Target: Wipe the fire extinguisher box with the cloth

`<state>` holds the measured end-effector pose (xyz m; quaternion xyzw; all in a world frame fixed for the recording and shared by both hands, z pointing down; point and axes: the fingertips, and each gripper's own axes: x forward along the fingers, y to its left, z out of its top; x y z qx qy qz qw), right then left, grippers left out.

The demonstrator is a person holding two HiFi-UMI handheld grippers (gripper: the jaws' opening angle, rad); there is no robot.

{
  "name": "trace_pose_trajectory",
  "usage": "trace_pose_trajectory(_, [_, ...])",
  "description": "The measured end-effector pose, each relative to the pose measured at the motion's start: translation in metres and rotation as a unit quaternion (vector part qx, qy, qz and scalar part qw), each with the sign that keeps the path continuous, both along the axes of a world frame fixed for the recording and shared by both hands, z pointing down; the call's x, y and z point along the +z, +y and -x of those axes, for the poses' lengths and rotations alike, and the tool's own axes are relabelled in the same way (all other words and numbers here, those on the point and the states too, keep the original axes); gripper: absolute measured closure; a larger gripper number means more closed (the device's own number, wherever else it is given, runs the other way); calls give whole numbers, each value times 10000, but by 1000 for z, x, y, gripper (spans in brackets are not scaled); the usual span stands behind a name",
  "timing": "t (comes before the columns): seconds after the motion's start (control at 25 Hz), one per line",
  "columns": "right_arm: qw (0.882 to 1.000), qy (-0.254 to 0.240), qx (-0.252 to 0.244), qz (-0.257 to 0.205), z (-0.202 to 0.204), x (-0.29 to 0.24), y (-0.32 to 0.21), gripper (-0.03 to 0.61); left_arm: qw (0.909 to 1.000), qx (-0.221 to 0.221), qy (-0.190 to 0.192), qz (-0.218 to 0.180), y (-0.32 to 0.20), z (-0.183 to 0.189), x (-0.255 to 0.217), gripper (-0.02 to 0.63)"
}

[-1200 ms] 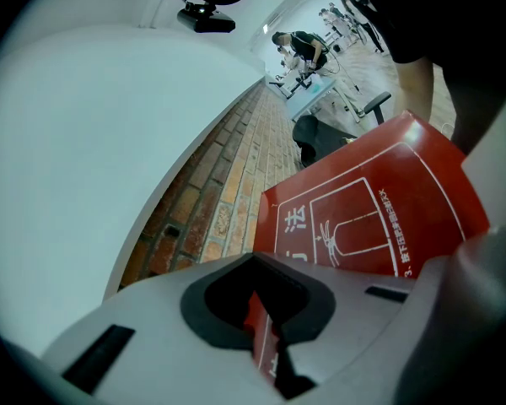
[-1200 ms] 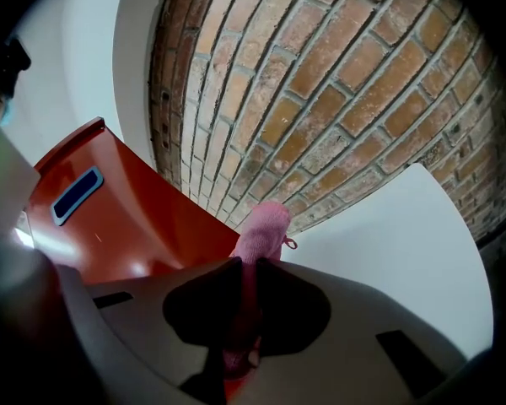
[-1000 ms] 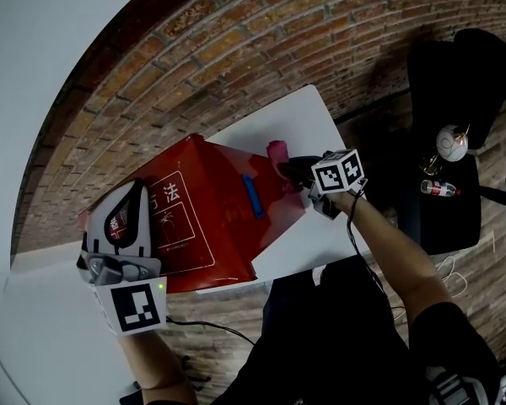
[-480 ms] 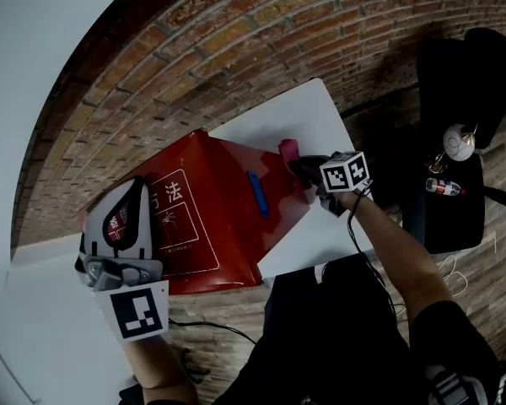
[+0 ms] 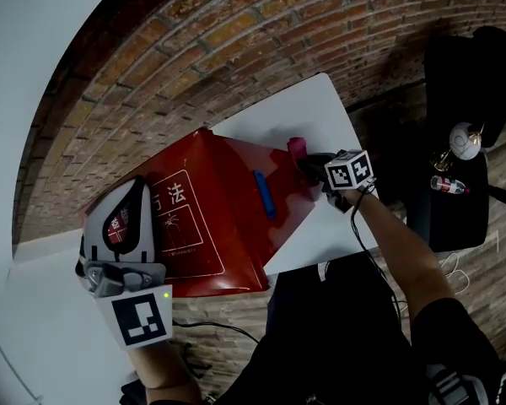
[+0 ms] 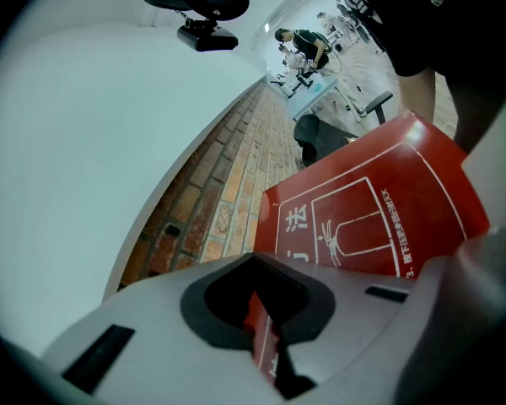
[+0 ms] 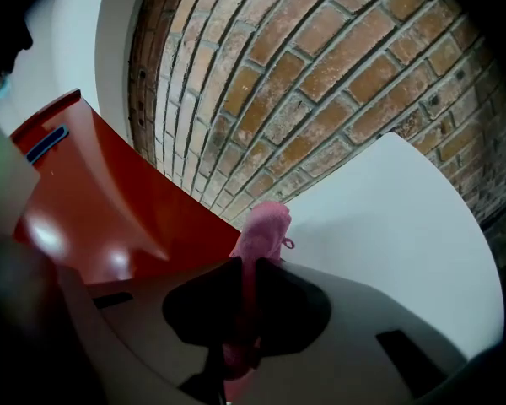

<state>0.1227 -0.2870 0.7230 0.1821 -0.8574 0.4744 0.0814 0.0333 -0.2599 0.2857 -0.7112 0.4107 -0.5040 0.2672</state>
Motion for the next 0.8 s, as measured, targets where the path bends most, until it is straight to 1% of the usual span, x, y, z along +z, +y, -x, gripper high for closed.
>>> trace_pose_trajectory(0.28, [9998, 138, -11, 126, -2, 28, 5, 517, 10000, -2, 15, -6, 0, -1, 0, 594])
trace_pose_trajectory(0.6, [9974, 639, -158, 283, -3, 72, 18, 517, 10000, -20, 29, -25, 0, 1, 1, 594])
trace_pose_trajectory(0.8, [9973, 638, -106, 356, -2, 80, 17, 517, 10000, -29, 32, -34, 0, 2, 1, 594])
